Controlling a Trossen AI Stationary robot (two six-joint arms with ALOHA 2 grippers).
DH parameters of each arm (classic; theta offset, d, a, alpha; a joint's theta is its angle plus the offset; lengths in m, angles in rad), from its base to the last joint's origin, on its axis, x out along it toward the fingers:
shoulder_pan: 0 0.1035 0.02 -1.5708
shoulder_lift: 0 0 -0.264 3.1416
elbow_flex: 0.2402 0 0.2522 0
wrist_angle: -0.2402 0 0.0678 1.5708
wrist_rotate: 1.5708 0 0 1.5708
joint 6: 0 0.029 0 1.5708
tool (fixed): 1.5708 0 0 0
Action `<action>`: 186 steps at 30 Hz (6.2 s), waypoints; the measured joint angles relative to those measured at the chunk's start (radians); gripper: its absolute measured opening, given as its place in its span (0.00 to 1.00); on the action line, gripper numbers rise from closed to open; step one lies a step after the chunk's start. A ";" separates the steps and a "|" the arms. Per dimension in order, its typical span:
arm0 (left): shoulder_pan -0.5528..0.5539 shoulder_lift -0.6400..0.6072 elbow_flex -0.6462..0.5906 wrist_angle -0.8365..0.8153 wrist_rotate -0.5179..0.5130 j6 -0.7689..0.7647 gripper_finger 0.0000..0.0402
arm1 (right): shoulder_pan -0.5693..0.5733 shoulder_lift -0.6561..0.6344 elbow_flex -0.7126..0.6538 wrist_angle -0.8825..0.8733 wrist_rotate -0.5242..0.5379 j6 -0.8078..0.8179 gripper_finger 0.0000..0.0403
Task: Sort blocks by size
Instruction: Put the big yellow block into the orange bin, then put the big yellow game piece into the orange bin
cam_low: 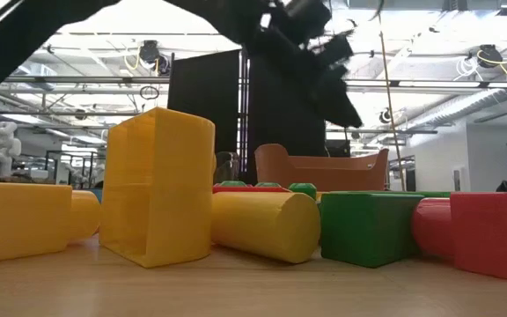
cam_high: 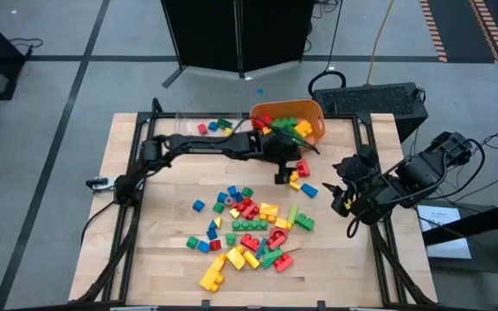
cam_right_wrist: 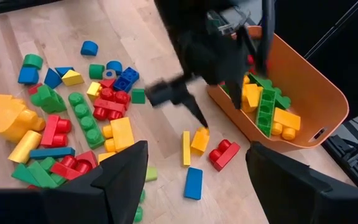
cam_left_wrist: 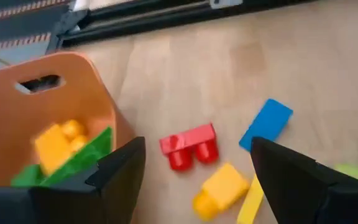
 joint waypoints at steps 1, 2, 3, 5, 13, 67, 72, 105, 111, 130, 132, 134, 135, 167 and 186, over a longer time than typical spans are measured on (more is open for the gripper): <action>-0.002 0.017 0.000 -0.004 0.001 -0.037 0.73 | 0.000 0.000 0.000 0.000 0.000 0.000 0.66; -0.006 0.034 0.000 -0.008 0.003 -0.068 0.73 | 0.000 0.000 0.000 0.000 0.000 0.002 0.66; -0.011 0.050 0.000 -0.004 0.003 -0.090 0.73 | 0.000 0.000 0.000 0.000 0.000 0.005 0.66; -0.025 0.071 -0.003 -0.010 0.008 -0.104 0.73 | 0.000 0.000 0.000 0.000 -0.001 0.008 0.66; -0.108 0.086 -0.002 0.066 0.051 0.082 0.73 | 0.000 0.000 0.000 0.000 0.000 0.007 0.66; -0.093 0.221 0.001 -0.039 0.036 -0.059 0.11 | 0.000 0.000 0.000 0.000 -0.005 0.018 0.66; -0.091 0.176 0.008 -0.065 0.024 -0.123 0.11 | 0.000 0.000 0.000 0.000 -0.005 0.017 0.66; 0.241 0.089 0.170 -0.094 -0.162 -0.343 0.36 | 0.000 0.000 0.000 -0.001 0.030 -0.009 0.66; 0.211 0.085 0.175 -0.098 -0.154 -0.240 0.58 | 0.000 0.000 0.000 0.000 0.029 -0.011 0.66; 0.033 0.064 0.206 -0.332 0.023 0.128 0.63 | 0.000 0.000 0.000 -0.004 0.027 -0.011 0.66; 0.034 0.071 0.201 -0.330 0.022 0.132 0.63 | 0.000 0.000 0.000 -0.005 0.028 -0.014 0.66; 0.032 0.082 0.200 -0.328 0.018 0.143 0.63 | 0.000 0.000 0.000 -0.006 0.029 -0.015 0.66; 0.032 0.086 0.199 -0.337 0.008 0.149 0.63 | 0.000 0.000 0.000 -0.006 0.030 -0.014 0.66; 0.045 0.151 0.197 -0.397 -0.061 0.070 0.63 | 0.000 0.000 -0.091 0.013 0.017 0.029 0.66; 0.044 0.210 0.197 -0.416 -0.089 0.069 0.54 | 0.000 0.000 -0.091 0.016 0.018 0.031 0.66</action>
